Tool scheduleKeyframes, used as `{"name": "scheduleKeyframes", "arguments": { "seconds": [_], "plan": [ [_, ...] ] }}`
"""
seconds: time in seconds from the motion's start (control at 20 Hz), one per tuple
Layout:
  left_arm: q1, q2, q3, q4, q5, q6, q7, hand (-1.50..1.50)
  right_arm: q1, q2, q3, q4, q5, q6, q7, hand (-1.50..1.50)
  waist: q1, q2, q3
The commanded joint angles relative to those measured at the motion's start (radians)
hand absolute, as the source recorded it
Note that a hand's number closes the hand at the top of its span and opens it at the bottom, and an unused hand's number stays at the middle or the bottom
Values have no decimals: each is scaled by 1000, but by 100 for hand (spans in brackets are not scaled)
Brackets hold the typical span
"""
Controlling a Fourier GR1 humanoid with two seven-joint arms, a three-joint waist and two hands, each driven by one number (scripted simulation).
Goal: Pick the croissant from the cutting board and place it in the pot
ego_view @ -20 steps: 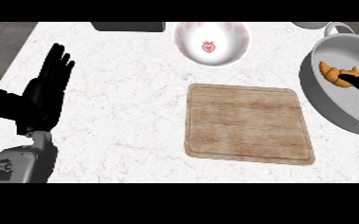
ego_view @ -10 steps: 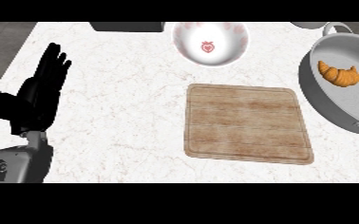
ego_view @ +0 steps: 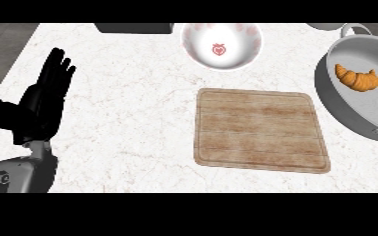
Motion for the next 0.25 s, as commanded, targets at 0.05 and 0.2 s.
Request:
{"name": "scheduleKeyframes", "arguments": {
  "seconds": [0.05,0.2],
  "plan": [
    [-1,26,32,-19,18,-20,33,0,52,-10,0,14,-10,31,-47,-150,-2,-2,0],
    [-40,22,32,0,15,-15,46,0,50,-26,1,20,-11,55,-50,-150,0,0,1]
  ]
}}
